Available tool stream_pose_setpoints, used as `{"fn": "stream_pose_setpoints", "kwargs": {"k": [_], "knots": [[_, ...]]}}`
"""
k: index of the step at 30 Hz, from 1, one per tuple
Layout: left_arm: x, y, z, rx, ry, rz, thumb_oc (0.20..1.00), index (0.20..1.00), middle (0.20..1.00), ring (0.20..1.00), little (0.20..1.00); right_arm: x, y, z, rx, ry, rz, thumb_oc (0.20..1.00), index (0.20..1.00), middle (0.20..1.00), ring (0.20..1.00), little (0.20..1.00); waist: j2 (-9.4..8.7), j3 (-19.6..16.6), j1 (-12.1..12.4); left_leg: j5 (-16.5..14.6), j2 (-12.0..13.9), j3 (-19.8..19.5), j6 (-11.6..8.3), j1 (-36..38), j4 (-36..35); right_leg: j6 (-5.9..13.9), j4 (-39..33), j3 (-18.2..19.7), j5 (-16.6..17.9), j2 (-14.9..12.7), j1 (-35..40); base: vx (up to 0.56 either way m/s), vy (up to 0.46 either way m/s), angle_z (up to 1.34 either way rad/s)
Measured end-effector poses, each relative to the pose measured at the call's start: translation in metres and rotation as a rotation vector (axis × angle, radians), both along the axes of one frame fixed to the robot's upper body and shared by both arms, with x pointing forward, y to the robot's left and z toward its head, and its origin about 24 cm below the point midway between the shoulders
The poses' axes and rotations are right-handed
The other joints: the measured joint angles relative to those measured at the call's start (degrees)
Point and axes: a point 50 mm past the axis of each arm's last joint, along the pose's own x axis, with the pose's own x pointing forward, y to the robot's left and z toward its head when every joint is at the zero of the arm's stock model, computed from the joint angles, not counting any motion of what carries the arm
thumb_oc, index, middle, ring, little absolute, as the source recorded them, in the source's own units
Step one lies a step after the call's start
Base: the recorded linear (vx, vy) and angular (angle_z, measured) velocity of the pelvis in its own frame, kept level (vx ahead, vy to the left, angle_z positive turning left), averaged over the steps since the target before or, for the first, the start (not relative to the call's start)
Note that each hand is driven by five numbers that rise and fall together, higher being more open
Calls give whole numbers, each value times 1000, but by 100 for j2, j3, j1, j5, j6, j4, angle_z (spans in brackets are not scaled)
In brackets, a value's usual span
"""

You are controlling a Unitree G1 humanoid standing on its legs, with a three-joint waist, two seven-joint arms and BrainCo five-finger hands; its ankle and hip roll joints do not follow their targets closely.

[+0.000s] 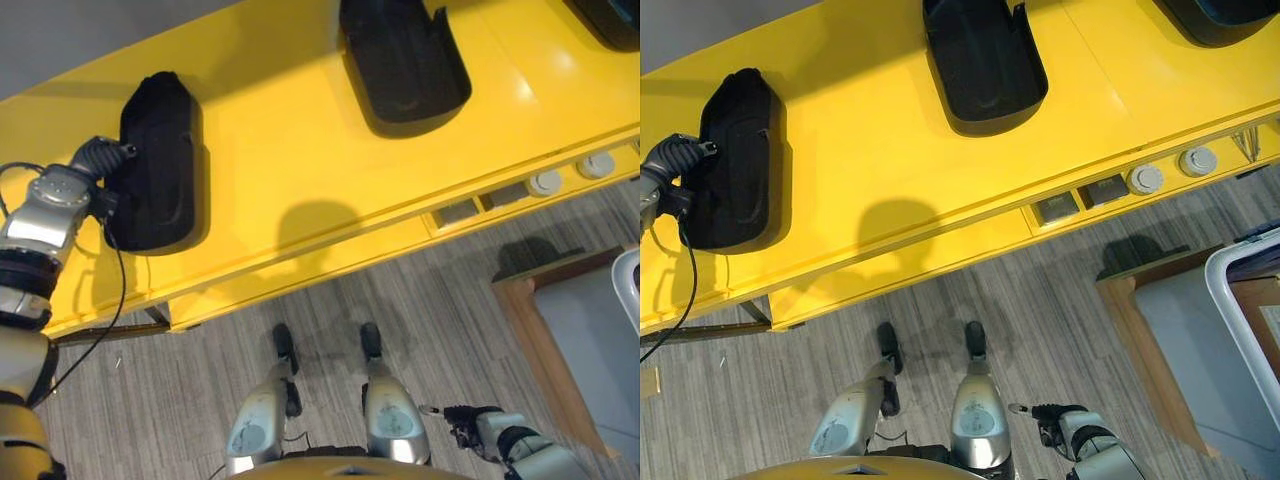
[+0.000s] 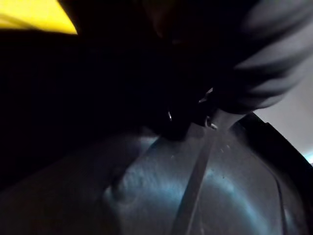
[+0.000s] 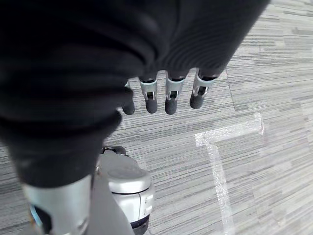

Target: Move parts from the plastic box to the shelf.

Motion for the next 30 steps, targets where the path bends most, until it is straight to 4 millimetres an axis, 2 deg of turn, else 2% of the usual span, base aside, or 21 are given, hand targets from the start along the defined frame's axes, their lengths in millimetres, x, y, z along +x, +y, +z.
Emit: {"fn": "stream_pose_setpoints", "kwargs": {"k": [4,5,6,7,8,9,16,25,28,30], "knots": [[-3,-3,-12,-14,29,-4,200,200,200,200,200,-1,1,-1,3,4,-1,1000,1000,1000,1000,1000,9,-24,1,-2,0,-67,3,99,-1,-9,-4,-55,-13,-3,130,18,-17,6],[-3,-3,-16,-24,35,-4,435,435,435,435,435,-1,2,-1,5,5,0,1000,1000,1000,1000,1000,20,-50,6,-4,2,-89,5,107,-1,-15,-2,-63,-16,0,144,13,-5,6],[-3,-4,-18,-26,37,-1,548,548,548,548,548,-1,2,-2,6,4,0,1000,1000,1000,1000,1000,20,-60,9,-5,4,-94,8,110,-1,-17,1,-66,-14,1,151,8,-5,5],[-3,-4,-19,-27,37,4,752,752,752,752,752,-1,3,-2,6,4,0,1000,1000,1000,1000,1000,19,-76,12,-7,4,-93,10,111,-1,-18,1,-67,-14,2,154,0,0,0],[-3,-4,-21,-28,39,7,849,849,849,849,849,-1,3,-2,7,4,0,1000,1000,1000,1000,1000,18,-103,15,-15,4,-92,22,110,-1,-19,1,-66,-12,2,153,0,0,0],[-3,-7,-28,-40,54,18,1000,1000,1000,1000,1000,-3,3,-2,8,8,0,1000,1000,1000,1000,1000,18,-225,10,-20,-1,-89,30,111,-1,-18,2,-63,-13,-4,151,0,0,0],[-1,-11,-40,-56,63,70,1000,1000,1000,1000,1000,-5,3,-3,3,16,5,1000,1000,1000,1000,1000,15,-365,-1,-21,15,-91,31,110,-1,-29,1,-62,-4,12,149,-9,-9,0],[1,-17,-45,-105,1,155,1000,1000,1000,1000,1000,-13,4,-7,0,34,-3,1000,1000,1000,1000,1000,8,-395,-6,-14,19,-91,26,215,-1,-35,2,-85,13,14,266,-1,-4,1],[2,-22,-46,-156,-41,164,1000,1000,1000,1000,1000,-19,6,-10,8,49,-5,1000,1000,1000,1000,1000,-36,-580,34,-25,21,-99,32,253,-1,-36,2,-91,-12,15,305,0,-5,1],[-2,-23,-42,-179,-109,175,1000,1000,1000,1000,1000,-21,14,-13,28,53,-3,1000,1000,1000,1000,1000,-129,-678,20,-35,25,-91,18,394,-1,-33,0,-99,-39,17,455,6,1,2]]}}
